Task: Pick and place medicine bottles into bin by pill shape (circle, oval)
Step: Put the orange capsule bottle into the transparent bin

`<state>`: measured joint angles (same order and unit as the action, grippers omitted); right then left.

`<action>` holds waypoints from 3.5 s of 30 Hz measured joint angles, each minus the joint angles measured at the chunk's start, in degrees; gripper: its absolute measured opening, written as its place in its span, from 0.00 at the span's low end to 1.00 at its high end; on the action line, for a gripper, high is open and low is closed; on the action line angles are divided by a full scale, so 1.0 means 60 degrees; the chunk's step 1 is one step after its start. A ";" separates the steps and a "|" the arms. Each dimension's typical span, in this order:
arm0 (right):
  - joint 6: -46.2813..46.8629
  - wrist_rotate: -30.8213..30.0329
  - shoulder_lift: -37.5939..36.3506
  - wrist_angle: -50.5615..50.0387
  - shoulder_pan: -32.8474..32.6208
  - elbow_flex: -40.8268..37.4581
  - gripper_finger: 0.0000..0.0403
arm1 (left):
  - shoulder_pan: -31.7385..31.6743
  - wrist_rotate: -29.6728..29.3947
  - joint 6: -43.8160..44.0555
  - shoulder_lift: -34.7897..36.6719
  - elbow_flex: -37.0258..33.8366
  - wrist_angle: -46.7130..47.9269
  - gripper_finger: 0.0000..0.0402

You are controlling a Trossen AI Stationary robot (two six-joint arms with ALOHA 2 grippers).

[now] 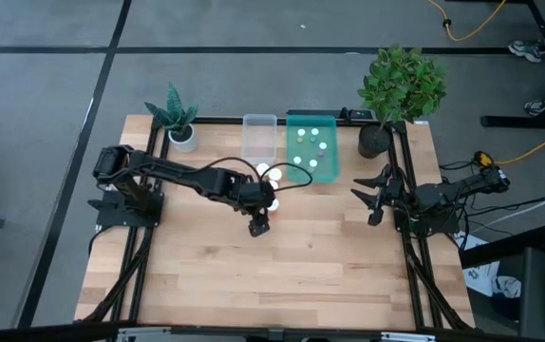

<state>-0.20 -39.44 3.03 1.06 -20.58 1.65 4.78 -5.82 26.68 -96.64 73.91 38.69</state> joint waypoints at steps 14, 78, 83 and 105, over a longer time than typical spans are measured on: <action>0.0018 -0.0004 0.0080 0.0000 0.0004 0.0007 0.38 | -0.0004 0.0101 0.0458 -0.1685 -0.0001 -0.0033 0.69; 0.0006 0.0004 0.0171 -0.0002 0.0002 -0.0004 0.38 | -0.0681 -0.1436 0.0579 -0.2350 0.0660 -0.1030 0.47; -0.0001 0.0004 0.0171 -0.0004 0.0000 -0.0004 0.38 | -0.0656 -0.1200 0.0547 -0.2207 0.0649 -0.0941 0.47; 0.0170 0.0004 0.0168 0.0000 0.0004 -0.0004 0.38 | -0.4514 -0.1598 -0.1185 -0.0445 0.2750 -0.0059 0.47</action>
<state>0.82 -39.42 4.03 1.06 -20.56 1.63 -22.31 -15.41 19.57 -99.30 90.41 38.34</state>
